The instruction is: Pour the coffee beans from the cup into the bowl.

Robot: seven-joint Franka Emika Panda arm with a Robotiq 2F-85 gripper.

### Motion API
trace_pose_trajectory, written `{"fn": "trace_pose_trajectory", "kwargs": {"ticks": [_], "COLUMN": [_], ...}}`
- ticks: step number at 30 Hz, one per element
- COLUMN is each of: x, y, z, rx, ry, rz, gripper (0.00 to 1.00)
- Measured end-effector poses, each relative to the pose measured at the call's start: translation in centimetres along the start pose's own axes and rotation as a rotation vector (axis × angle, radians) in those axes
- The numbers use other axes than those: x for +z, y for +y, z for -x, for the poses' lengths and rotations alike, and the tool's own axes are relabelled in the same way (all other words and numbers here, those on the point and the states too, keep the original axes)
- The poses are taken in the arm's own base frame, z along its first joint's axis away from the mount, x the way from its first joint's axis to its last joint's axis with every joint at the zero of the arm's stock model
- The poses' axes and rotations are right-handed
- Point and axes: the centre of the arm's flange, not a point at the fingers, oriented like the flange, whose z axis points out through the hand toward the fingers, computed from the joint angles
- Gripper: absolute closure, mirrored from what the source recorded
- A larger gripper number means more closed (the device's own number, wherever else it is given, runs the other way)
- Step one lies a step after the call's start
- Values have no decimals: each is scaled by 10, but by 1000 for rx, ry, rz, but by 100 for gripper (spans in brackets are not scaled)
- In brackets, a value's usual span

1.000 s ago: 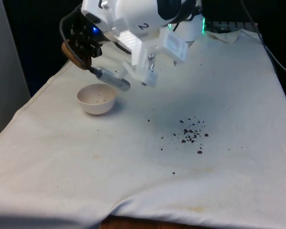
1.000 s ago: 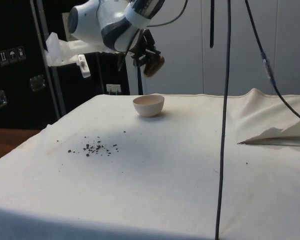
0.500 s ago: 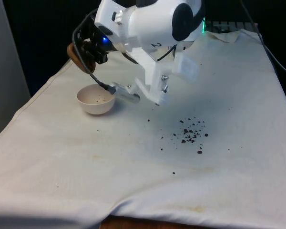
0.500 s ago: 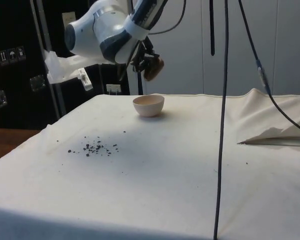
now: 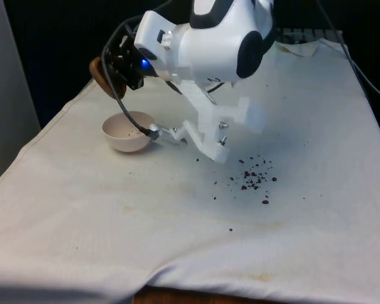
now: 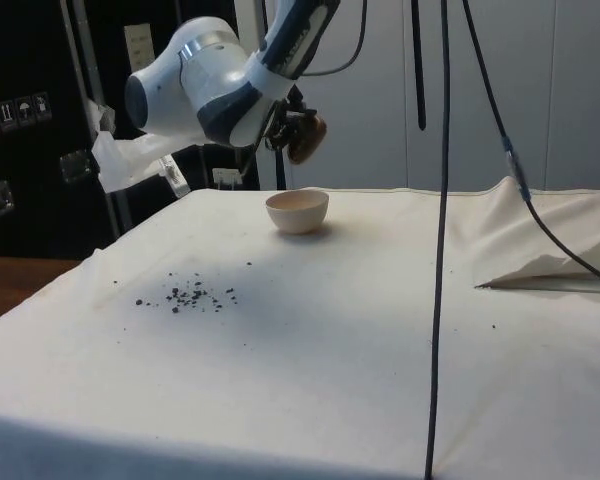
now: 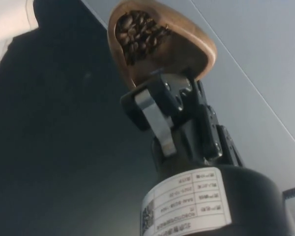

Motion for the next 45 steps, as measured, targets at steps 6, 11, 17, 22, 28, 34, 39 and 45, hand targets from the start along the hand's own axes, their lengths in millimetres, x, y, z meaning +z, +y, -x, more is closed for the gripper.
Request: {"fn": "trace_pose_trajectory", "kwargs": {"ticks": [6,11,17,22,28,34,39,45], "x": [-1,-1,-9,-17,-22,-25,-26,-30], "y": [-6,-7,-9,-16,-22,-26,-26,-22], "z": [0,1,6,10,12,10,9,10], "rx": [-4,-8,-15,-23,-26,-27,-28,-24], "ry": [6,11,16,26,31,39,41,40], "rz": [46,77,104,142,178,219,245,269], "gripper": [100,100,100,100,100,100,100,100]}}
